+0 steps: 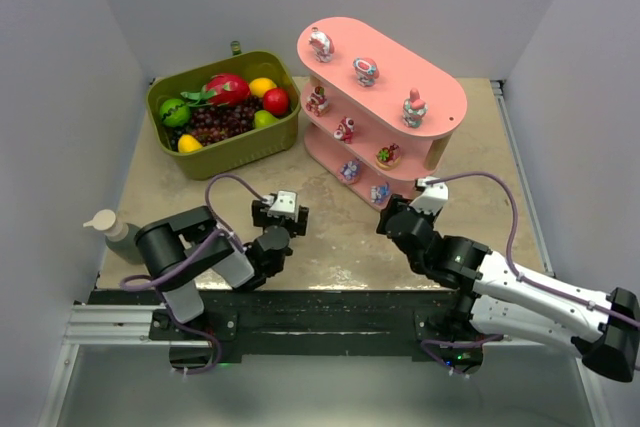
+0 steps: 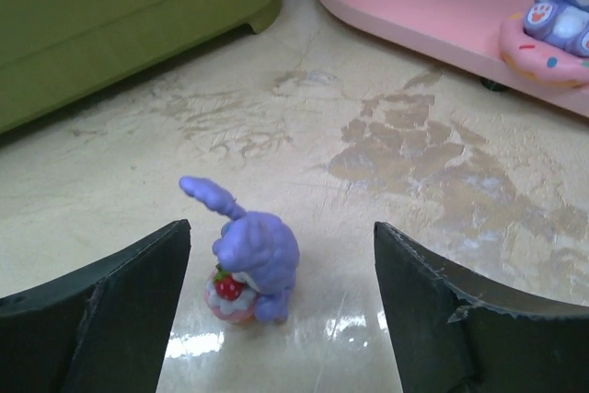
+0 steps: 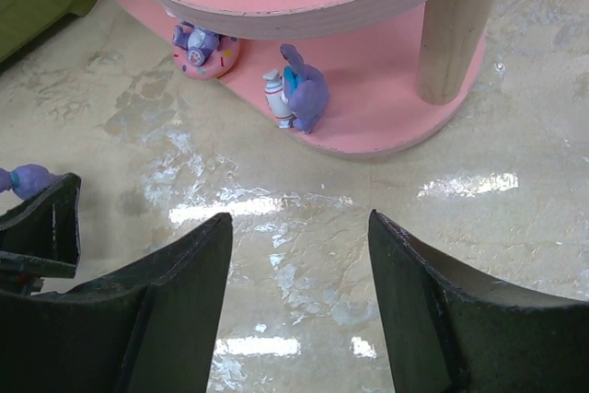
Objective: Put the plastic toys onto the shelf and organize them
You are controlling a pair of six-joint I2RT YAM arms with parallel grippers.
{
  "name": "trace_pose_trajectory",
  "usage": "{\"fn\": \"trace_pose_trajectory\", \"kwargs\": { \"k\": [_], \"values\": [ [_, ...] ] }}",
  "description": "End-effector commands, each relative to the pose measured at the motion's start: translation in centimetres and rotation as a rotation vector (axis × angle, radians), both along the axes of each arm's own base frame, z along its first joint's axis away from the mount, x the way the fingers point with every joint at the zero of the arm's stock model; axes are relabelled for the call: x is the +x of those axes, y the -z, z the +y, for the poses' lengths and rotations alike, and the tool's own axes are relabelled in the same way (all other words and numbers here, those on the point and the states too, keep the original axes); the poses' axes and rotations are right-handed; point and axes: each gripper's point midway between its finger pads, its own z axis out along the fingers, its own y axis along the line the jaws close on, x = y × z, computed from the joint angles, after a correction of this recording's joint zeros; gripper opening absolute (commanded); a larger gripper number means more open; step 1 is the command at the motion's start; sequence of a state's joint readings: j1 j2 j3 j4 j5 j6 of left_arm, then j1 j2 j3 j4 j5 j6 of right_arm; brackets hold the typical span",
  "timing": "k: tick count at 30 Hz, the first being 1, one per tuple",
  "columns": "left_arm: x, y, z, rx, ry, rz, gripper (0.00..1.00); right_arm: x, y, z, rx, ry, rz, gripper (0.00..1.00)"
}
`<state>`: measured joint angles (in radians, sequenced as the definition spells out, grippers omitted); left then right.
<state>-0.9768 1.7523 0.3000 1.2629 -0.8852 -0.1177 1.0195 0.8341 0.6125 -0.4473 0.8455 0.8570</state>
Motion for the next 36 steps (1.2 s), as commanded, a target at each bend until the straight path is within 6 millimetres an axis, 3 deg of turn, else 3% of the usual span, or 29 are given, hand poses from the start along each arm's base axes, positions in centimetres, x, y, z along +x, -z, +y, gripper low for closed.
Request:
{"fn": "trace_pose_trajectory", "kwargs": {
  "k": [1, 3, 4, 9, 16, 23, 30, 36],
  "values": [
    [-0.2, -1.1, 0.5, -0.177, -0.004, 0.041, 0.91, 0.7, -0.5, -0.1, -0.007, 0.027, -0.026, 0.65],
    [-0.6, 0.1, 1.0, -0.201, 0.014, 0.107, 0.93, 0.7, -0.4, 0.1, -0.005, 0.018, -0.022, 0.66],
    [-0.3, 0.1, 1.7, -0.217, 0.001, 0.117, 0.95, 0.7, -0.4, 0.2, -0.006, 0.014, -0.020, 0.66],
    [-0.9, -0.6, 1.0, -0.252, 0.139, 0.133, 0.94, 0.9, 0.0, 0.6, -0.012, 0.006, -0.014, 0.66],
    [-1.3, 0.4, 1.7, -0.265, 0.269, 0.139, 0.92, 1.3, 0.3, 1.0, -0.030, -0.006, -0.004, 0.67],
    [-1.4, 1.5, 0.8, -0.213, 0.416, 0.170, 0.79, 1.6, 0.6, 1.3, -0.047, -0.017, 0.014, 0.68],
    [-0.3, 2.2, 1.2, -0.169, 0.386, 0.165, 0.54, 1.8, 0.2, 1.1, -0.033, -0.011, 0.007, 0.68],
    [0.5, 2.5, 1.2, -0.157, 0.365, 0.161, 0.54, 2.0, 0.1, 0.8, -0.042, -0.006, 0.010, 0.68]
  ]
}}
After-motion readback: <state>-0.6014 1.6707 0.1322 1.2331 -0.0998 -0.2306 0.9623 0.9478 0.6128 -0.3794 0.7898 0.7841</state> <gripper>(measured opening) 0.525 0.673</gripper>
